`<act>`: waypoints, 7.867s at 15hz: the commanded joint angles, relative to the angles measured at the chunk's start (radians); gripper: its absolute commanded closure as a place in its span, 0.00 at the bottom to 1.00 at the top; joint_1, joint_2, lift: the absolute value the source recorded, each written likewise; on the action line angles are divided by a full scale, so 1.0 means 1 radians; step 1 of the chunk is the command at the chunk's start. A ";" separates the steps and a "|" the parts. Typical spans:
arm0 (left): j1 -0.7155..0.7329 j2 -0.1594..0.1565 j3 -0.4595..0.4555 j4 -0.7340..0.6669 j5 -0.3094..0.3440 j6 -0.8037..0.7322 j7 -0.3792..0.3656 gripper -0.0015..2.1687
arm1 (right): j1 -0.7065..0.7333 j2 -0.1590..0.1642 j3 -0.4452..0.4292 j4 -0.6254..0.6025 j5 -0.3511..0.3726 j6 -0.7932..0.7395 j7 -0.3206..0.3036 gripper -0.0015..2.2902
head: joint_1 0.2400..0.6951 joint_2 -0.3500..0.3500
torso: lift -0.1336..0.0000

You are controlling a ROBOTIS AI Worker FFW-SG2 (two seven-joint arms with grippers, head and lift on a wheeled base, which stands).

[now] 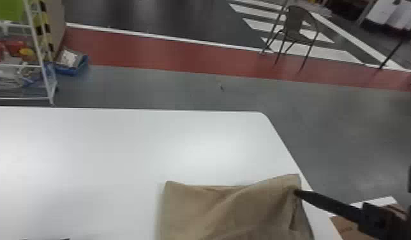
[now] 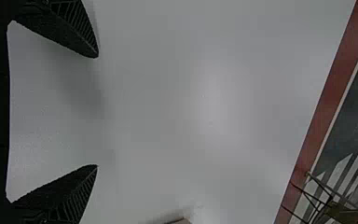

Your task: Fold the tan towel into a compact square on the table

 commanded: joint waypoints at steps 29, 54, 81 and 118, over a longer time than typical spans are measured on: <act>-0.018 -0.001 -0.051 -0.001 -0.076 0.108 -0.001 0.02 | -0.053 -0.126 -0.066 0.254 0.086 0.002 0.175 0.48 | 1.00 0.00 | 0.08; 0.071 0.004 -0.123 -0.021 -0.082 -0.101 -0.019 0.02 | 0.030 -0.043 -0.084 0.396 0.132 -0.411 0.062 0.08 | 1.00 0.00 | 0.08; 0.104 0.013 -0.141 0.002 -0.047 -0.478 -0.035 0.06 | -0.107 -0.036 -0.050 0.393 0.191 -0.298 0.138 0.71 | 1.00 0.00 | 0.08; 0.162 0.013 -0.051 0.007 0.051 -0.662 -0.030 0.06 | -0.136 0.229 0.427 0.258 0.336 -0.077 0.013 0.90 | 1.00 0.26 | 0.08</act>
